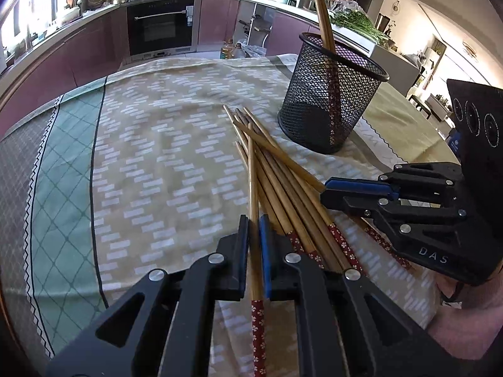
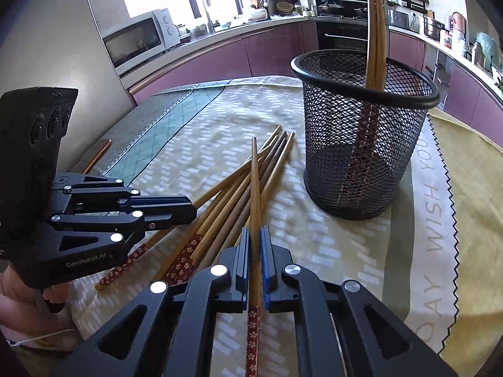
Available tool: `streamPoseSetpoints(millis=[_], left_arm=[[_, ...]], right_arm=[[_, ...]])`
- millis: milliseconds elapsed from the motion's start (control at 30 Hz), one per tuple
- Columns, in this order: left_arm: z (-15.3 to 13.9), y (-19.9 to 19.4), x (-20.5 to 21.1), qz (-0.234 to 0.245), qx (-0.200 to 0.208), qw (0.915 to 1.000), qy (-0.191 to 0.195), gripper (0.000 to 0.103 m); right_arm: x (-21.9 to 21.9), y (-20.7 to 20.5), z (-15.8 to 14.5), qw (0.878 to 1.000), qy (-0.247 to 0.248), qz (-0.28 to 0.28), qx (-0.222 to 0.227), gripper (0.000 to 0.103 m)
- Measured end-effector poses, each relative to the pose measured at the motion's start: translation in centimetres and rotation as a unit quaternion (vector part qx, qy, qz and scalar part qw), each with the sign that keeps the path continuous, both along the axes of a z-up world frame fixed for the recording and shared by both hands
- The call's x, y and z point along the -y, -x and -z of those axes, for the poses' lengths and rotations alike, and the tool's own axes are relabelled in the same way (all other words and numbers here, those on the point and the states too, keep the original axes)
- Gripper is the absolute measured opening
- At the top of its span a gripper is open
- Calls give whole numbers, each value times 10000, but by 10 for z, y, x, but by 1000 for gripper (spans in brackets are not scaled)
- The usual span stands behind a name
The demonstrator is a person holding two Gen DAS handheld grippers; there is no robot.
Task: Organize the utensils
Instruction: 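Grasp another chopstick from the pile with the right gripper, then raise the chopstick upright and insert it into the mesh holder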
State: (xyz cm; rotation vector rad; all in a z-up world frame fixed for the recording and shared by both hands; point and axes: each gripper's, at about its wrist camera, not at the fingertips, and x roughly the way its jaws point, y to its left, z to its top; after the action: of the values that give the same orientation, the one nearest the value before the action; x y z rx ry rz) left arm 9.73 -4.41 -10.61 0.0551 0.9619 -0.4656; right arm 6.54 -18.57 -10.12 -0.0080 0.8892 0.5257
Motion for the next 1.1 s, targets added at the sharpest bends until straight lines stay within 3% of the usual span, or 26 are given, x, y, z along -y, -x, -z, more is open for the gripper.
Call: streamPoseSetpoints(millis=[200, 400, 733, 1100], left_arm=[[0, -3, 5, 139, 12, 9999, -86, 13], [-1, -9, 6, 93, -13, 9999, -97, 8], [-33, 1, 1, 271, 231, 9984, 432, 8], [-98, 9, -14, 656, 689, 9864, 1343, 8]], right_arm=[[-1, -3, 4, 9999, 97, -19, -18, 8], [1, -3, -2, 10000, 35, -34, 79, 6], [25, 9, -43, 9975, -288, 29, 652, 6], [54, 12, -80, 9911, -664, 232, 1127, 6]])
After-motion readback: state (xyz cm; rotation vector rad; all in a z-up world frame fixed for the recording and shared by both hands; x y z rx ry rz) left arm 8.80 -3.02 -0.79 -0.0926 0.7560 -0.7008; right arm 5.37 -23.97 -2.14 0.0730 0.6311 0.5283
